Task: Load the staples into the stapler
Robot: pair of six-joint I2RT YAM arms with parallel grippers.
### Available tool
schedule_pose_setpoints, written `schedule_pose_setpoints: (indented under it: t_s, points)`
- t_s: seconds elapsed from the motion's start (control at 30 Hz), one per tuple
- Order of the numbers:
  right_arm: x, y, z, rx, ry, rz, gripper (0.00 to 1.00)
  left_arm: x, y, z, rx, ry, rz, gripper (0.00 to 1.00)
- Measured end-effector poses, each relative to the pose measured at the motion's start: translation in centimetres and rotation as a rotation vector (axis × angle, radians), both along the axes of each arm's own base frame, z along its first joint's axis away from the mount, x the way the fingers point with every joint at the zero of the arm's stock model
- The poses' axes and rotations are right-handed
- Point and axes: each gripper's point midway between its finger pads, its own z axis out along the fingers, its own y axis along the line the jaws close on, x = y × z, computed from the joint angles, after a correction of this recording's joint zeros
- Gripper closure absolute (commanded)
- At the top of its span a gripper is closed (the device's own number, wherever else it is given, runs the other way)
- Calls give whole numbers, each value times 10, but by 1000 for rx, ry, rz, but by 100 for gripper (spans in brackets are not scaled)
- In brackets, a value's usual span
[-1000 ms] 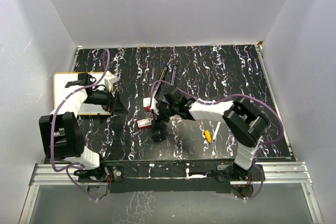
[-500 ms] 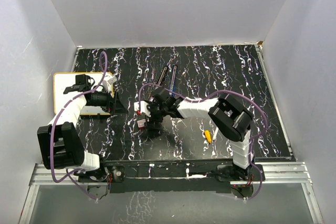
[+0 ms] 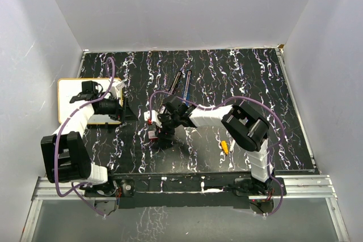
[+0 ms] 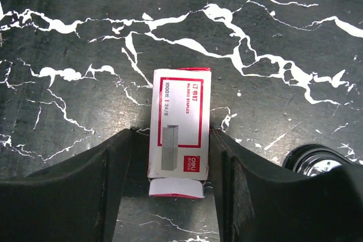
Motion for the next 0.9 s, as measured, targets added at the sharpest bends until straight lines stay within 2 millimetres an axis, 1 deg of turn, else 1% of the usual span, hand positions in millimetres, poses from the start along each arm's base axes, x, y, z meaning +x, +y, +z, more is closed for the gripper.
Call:
schedule_pose_setpoints:
  t_s: [0.07,0.23,0.3,0.37,0.4,0.53,0.67,0.8,0.9]
  points:
    - [-2,0,0,-1,13,2,49,1,0,-1,-3,3,8,30]
    - [-2,-1,-1,4,26,-17,51,-3,-4,-1,-30,7,20,30]
    - [0,-5,-2,13,23,-45,53,-5,-8,1,-52,7,18,30]
    - [-2,-14,-2,8,22,-78,54,-7,-15,2,-71,8,9,30]
    - [-2,-20,-2,6,18,-97,55,-9,-20,2,-78,9,0,31]
    - [-7,-47,-3,-20,11,-179,56,-17,-52,0,-97,15,-78,30]
    - [-9,-72,-3,-37,-14,-254,56,-27,-80,-5,-120,39,-128,31]
    - [-4,-92,-2,-50,-38,-318,56,-29,-96,-14,-144,110,-117,30]
    - [4,-100,-2,-56,-47,-358,56,-28,-109,-27,-144,185,-102,30]
